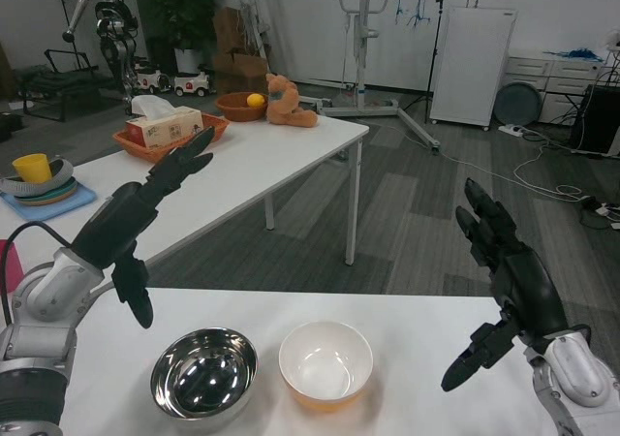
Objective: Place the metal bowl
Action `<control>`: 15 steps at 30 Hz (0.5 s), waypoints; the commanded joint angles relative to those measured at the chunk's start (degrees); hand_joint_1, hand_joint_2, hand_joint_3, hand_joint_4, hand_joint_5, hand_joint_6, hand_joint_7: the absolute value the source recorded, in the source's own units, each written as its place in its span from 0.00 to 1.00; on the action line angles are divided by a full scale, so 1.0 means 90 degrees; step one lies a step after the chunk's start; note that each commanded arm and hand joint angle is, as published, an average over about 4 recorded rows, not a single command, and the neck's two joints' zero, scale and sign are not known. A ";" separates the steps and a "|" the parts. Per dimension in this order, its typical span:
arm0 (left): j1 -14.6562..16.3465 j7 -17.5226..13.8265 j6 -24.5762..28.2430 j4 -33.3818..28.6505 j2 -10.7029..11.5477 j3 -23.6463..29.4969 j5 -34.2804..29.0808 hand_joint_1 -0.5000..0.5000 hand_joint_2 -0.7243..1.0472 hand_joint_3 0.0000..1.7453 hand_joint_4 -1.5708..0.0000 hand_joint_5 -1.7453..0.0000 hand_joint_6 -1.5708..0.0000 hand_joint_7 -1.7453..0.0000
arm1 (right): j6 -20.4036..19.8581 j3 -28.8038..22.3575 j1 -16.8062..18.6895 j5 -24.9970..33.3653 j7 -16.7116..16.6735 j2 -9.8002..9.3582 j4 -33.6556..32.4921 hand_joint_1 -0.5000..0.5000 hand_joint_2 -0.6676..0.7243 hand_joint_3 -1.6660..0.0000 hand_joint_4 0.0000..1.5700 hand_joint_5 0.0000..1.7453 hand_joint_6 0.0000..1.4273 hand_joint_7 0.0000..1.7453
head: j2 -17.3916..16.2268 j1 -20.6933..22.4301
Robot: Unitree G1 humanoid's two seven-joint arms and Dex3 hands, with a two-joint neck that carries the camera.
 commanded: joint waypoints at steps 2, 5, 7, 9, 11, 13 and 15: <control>0.0079 0.0036 0.0022 -0.0082 0.0100 -0.0002 -0.0059 0.04 0.00 0.00 0.89 1.00 1.00 1.00 | -0.0078 -0.0086 0.0095 0.0038 -0.0022 0.0022 -0.0090 0.08 0.73 1.00 0.00 0.00 0.00 0.00 | -0.0002 0.0000; 0.0082 0.0034 0.0022 -0.0089 0.0102 0.0005 -0.0059 0.04 0.00 0.01 0.88 1.00 1.00 1.00 | -0.0078 -0.0091 0.0095 0.0038 -0.0022 0.0022 -0.0090 0.08 0.73 1.00 0.00 0.00 0.00 0.00 | -0.0006 -0.0027; 0.0082 0.0034 0.0022 -0.0089 0.0102 0.0005 -0.0059 0.04 0.00 0.01 0.88 1.00 1.00 1.00 | -0.0083 -0.0105 0.0095 0.0038 -0.0022 0.0022 -0.0090 0.08 0.72 1.00 0.00 0.00 0.00 0.00 | -0.0002 -0.0045; 0.0082 0.0029 0.0027 -0.0089 0.0097 0.0010 -0.0059 0.04 0.00 0.00 0.86 1.00 1.00 1.00 | -0.0088 -0.0115 0.0095 0.0038 -0.0022 0.0022 -0.0090 0.08 0.70 1.00 0.00 0.00 0.00 0.00 | 0.0002 -0.0058; 0.0082 0.0024 0.0027 -0.0092 0.0092 0.0015 -0.0054 0.04 0.00 0.00 0.86 1.00 1.00 1.00 | -0.0095 -0.0122 0.0095 0.0038 -0.0022 0.0022 -0.0093 0.08 0.69 1.00 0.00 0.00 0.00 0.00 | 0.0013 -0.0069; 0.0082 0.0024 0.0022 -0.0104 0.0090 0.0015 -0.0049 0.04 0.00 0.00 0.86 1.00 1.00 1.00 | -0.0105 -0.0134 0.0097 0.0038 -0.0022 0.0022 -0.0100 0.08 0.70 1.00 0.00 0.00 0.00 0.00 | 0.0031 -0.0082; 0.0082 0.0024 0.0024 -0.0121 0.0085 0.0015 -0.0049 0.04 0.00 0.00 0.85 1.00 1.00 1.00 | -0.0110 -0.0147 0.0102 0.0038 -0.0022 0.0022 -0.0110 0.08 0.73 1.00 0.00 0.00 0.00 0.00 | 0.0055 -0.0092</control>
